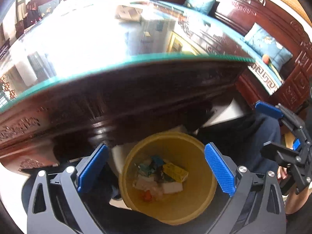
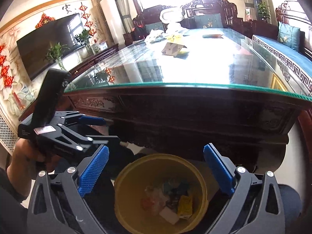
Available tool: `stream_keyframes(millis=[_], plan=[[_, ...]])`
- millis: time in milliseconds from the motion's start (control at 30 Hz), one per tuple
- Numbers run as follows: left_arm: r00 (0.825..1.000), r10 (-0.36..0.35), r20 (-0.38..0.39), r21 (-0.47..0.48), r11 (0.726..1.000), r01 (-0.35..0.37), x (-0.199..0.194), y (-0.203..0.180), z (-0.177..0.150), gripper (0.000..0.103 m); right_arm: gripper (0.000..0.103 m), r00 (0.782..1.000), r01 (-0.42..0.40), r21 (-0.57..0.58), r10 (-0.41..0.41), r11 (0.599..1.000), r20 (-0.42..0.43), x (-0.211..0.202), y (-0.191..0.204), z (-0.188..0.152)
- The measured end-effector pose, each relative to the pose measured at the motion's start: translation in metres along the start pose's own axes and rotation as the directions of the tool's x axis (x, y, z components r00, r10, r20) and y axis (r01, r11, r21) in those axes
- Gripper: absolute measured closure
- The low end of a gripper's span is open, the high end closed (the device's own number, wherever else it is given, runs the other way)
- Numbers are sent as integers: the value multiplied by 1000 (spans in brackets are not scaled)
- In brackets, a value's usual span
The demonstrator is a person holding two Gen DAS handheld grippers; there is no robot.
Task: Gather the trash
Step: 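Raise both tools back toward the table, then grasp the white paper box with the right tool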
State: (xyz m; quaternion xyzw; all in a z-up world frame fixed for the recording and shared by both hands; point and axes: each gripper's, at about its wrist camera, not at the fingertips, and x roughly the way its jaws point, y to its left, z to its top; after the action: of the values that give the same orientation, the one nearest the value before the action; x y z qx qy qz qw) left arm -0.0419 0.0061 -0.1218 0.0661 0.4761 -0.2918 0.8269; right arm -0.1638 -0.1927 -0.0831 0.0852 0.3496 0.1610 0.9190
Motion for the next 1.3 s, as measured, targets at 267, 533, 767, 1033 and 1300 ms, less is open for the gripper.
stream_keyframes(millis=[267,533,767,1033,1300], plan=[[984,47,172,-93,995,-31,-26,35,57,4,8,998,-13,-16,14,1000,63,19,-7,53],[946,201,255,-90,979,-184,-28,60,148,4,8,999,-5,-137,12,991,52,67,-10,147],[953,166,255,-153,980,-130,-8,101,206,4,8,1000,5,-191,-6,982,-2,116,-17,197],[951,178,254,-326,941,-89,15,149,236,4,8,979,65,-299,-119,952,-165,202,-40,245],[959,164,232,-337,938,-79,29,158,234,4,9,969,39,-332,-116,942,-217,243,-38,260]])
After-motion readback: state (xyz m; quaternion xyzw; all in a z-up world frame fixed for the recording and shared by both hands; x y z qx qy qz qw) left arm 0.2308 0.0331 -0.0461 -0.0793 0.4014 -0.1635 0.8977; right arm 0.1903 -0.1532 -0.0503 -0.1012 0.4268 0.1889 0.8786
